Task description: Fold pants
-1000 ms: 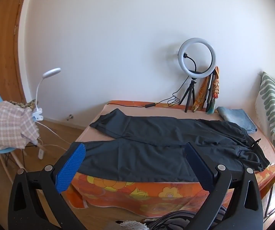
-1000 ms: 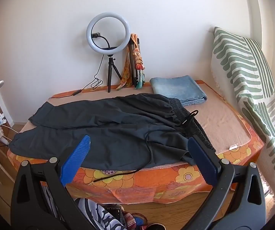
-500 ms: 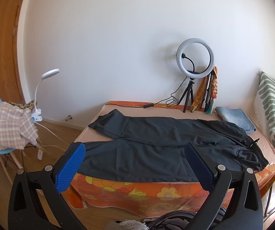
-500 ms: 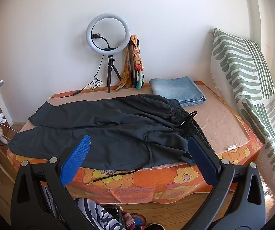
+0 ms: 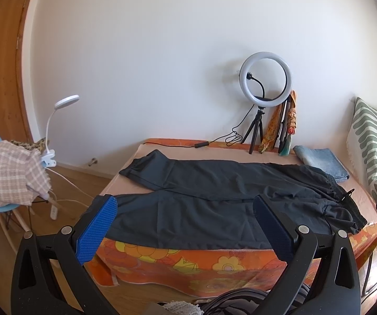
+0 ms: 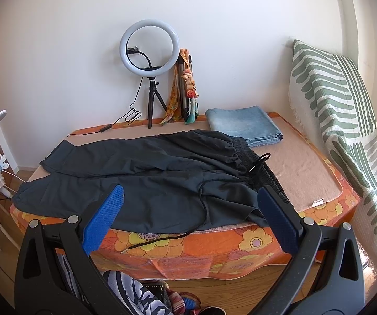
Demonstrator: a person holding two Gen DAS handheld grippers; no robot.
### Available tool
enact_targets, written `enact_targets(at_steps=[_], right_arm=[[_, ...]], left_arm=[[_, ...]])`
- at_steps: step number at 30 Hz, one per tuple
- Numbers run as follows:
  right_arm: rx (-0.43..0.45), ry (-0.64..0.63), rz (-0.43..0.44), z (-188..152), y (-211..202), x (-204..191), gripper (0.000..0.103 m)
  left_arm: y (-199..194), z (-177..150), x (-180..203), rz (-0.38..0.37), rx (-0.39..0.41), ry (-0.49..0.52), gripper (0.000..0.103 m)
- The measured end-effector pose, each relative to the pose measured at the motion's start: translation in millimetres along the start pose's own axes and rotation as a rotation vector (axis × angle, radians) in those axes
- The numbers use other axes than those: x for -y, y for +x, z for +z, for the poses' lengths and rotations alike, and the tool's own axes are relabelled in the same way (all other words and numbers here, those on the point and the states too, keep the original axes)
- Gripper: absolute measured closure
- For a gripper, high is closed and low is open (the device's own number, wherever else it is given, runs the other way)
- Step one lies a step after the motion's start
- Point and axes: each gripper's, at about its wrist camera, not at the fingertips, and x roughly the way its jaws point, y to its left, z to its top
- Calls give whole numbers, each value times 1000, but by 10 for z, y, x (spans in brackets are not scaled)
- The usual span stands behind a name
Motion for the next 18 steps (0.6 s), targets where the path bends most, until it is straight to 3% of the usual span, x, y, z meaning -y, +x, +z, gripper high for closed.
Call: enact_targets(at_steps=[18], right_arm=[[0,2,-2,-2,-6,-8,0]], left_arm=[[-6,37,26,-8,0,4,0]])
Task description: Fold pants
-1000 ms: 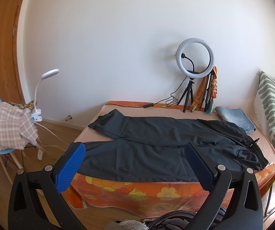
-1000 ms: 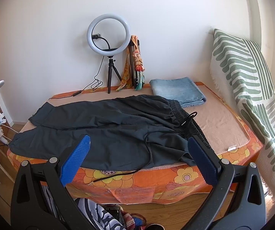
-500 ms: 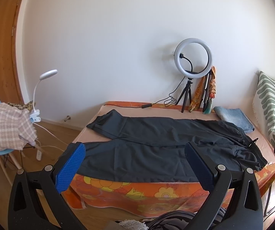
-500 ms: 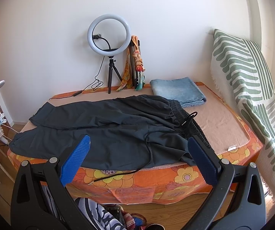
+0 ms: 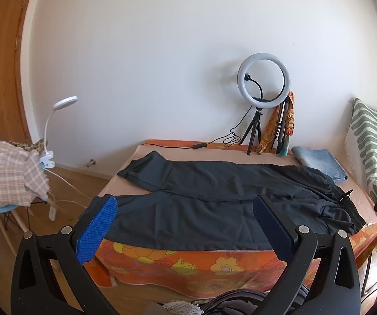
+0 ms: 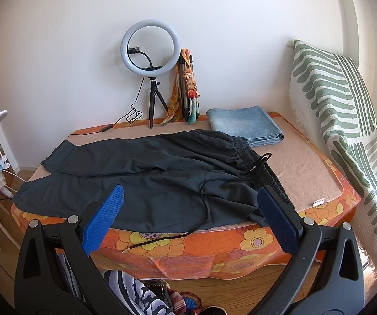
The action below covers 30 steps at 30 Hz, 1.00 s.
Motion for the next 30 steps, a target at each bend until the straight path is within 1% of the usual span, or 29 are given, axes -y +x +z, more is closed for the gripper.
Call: enact_targets(at_steps=[30], right_arm=[[-3,0,6,-11,-7,-26,0]], left_arm=[[35,-10,66,2,-3,6,0]])
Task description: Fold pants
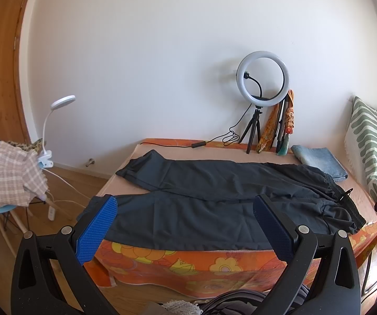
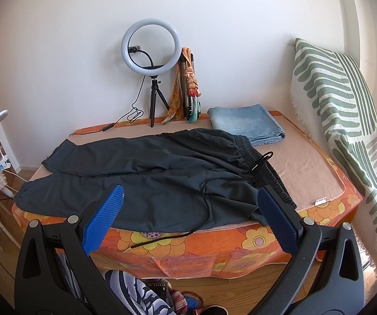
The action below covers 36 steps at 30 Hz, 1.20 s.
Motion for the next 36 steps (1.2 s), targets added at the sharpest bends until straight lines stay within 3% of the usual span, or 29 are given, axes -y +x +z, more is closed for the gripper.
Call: enact_targets(at_steps=[7,16,25,36], right_arm=[[0,0,0,3,13,1,0],[8,-13,35,89,140,-131,0],[4,-50,93,433,517,-189,0],[-31,-109,159,929,1155,-396,0]], left_arm=[[89,-21,-32,11,-11,1,0],[337,-4,-323,78,-24,10,0],[719,49,-803,34,-53,-29,0],[1533,227,-1368,33,-139,-20,3]])
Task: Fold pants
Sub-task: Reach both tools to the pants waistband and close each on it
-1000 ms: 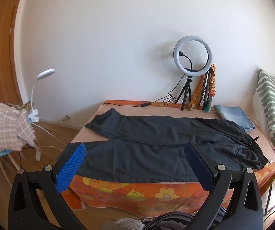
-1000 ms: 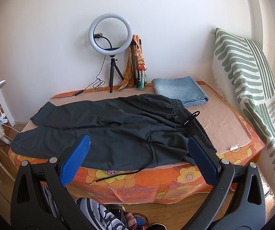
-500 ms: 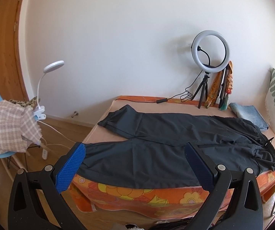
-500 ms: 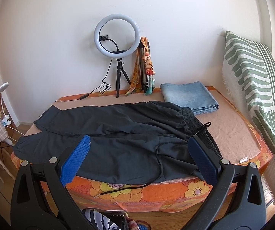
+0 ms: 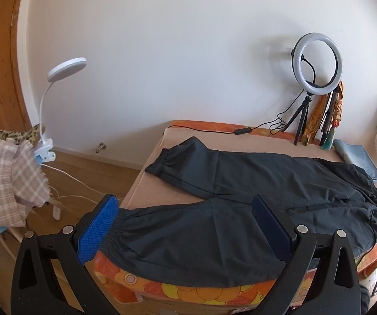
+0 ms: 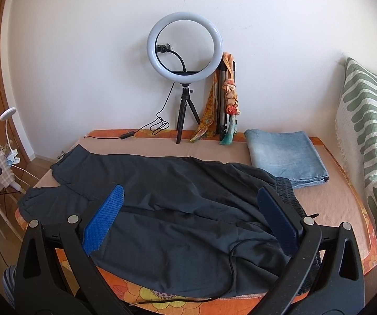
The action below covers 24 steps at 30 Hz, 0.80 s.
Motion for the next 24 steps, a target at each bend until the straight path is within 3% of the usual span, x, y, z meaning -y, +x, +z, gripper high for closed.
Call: enact_targets(at_steps=[6,15,18,22,24], right_arm=[[-11,-15,76,243,493,-74,0],[-90,-58,193,490,1414,-263,0],[-126,-80,213,535,1723,-349,0],[-181,-151,212,578,2157,-487,0],[-214,-172,217,600,2392,-534,0]], left_arm=[[612,264,-229,-75,-64,-25,18],[1585,600,-419,-102,-187,-15,36],[1856,674,-465,-130,-225,-40,41],[2228,790,-542,-158,-273,-79,59],[2436,843,-584,-169,-302,-102,60]])
